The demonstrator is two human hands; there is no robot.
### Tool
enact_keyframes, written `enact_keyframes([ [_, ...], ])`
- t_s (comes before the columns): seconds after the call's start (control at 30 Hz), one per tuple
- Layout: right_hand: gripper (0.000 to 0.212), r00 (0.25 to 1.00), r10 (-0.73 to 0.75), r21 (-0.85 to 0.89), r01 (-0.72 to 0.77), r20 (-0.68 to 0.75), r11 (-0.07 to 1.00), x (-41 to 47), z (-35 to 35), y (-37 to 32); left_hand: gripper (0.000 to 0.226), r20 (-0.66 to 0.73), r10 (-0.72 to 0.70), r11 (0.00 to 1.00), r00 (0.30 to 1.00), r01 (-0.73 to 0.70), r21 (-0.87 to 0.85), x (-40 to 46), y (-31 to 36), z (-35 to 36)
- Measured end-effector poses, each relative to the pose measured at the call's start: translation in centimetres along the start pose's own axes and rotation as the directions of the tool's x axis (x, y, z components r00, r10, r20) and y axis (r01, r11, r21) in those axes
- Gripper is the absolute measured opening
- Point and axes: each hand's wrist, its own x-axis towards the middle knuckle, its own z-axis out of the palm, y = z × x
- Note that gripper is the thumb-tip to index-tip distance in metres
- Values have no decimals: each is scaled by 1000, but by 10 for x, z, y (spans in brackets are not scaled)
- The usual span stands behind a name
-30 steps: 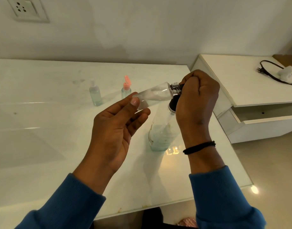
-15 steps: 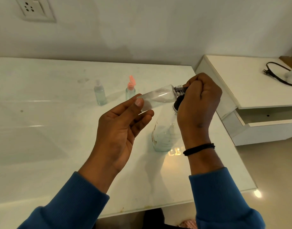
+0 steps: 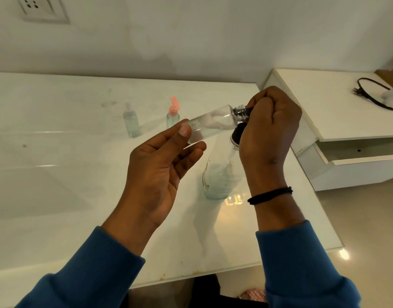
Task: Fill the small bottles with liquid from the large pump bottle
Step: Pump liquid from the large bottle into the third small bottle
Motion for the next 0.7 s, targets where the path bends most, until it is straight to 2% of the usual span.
enact_keyframes([
  [0.1,20,1000,28,45,-29,11,999,-6,3,4,41,-9,-2,1000,1000,2,2,0,0,-1],
  [0.27,22,1000,2,0,-2,9,1000,-1,-1,0,44,1,-5,1000,1000,5,-7,0,0,0],
  [0.43,22,999,39,81,-40,19,996,-7,1,4,45,-6,-6,1000,1000,6,-9,0,-1,-2],
  [0.6,23,1000,-11,38,10,12,999,-1,-2,-2,45,6,-8,1000,1000,8,-6,0,0,-1],
  [0.7,23,1000,10,90,-10,-3,996,-6,1,-1,46,-2,-6,1000,1000,6,-6,1,0,-2],
])
